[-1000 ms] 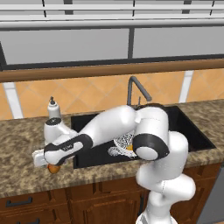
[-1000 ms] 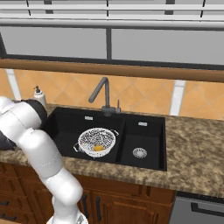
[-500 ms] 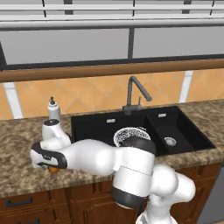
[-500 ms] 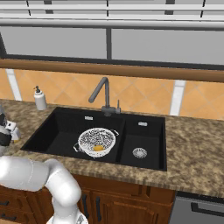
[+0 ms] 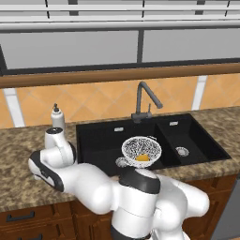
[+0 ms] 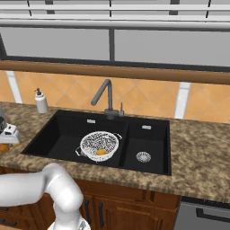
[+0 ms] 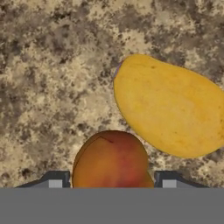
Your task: Put the colander in the sink, put the peach, mango, mango in the colander, and turn on the sink faucet and pour water over the colander.
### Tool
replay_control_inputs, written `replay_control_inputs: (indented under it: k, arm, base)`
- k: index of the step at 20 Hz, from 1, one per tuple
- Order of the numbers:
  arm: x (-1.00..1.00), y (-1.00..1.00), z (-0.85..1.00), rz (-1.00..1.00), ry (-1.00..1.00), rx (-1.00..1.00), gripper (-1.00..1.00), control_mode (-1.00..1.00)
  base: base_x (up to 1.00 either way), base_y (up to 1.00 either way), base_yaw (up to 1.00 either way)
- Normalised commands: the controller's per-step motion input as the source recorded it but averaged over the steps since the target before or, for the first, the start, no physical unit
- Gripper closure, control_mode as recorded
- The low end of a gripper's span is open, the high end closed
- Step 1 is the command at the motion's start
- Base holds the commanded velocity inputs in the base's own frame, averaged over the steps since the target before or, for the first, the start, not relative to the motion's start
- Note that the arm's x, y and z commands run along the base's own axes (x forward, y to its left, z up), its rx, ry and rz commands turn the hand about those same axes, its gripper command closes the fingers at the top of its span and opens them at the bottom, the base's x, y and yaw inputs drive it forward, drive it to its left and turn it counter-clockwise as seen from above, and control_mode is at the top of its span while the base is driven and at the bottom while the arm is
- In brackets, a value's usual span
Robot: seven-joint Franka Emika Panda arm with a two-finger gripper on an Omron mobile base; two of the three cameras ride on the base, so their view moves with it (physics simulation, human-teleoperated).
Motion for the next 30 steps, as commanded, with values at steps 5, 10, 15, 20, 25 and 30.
replay_control_inputs:
  k: [5,10,15,20,25,30]
  arm:
    - [0.0,0.0,0.0,0.0,0.0,0.0,1.0,-1.0]
    - [0.0,-0.01,0.03,0.0,0.0,0.0,1.0,-1.0]
    - [-0.05,-0.21,0.38,0.0,0.0,0.0,1.0,-1.0]
    - [-0.13,-0.63,0.36,0.0,0.0,0.0,1.0,-1.0]
    - [0.0,-0.73,0.16,-0.02,0.0,0.0,1.0,-1.0]
    - [0.02,-0.73,0.07,-0.02,0.0,0.0,1.0,-1.0]
  base:
    - [0.0,0.0,0.0]
    - [0.0,0.0,0.0]
    - [0.0,0.0,0.0]
    - [0.0,0.0,0.0]
    - [0.0,0.0,0.0]
    - [0.0,0.0,0.0]
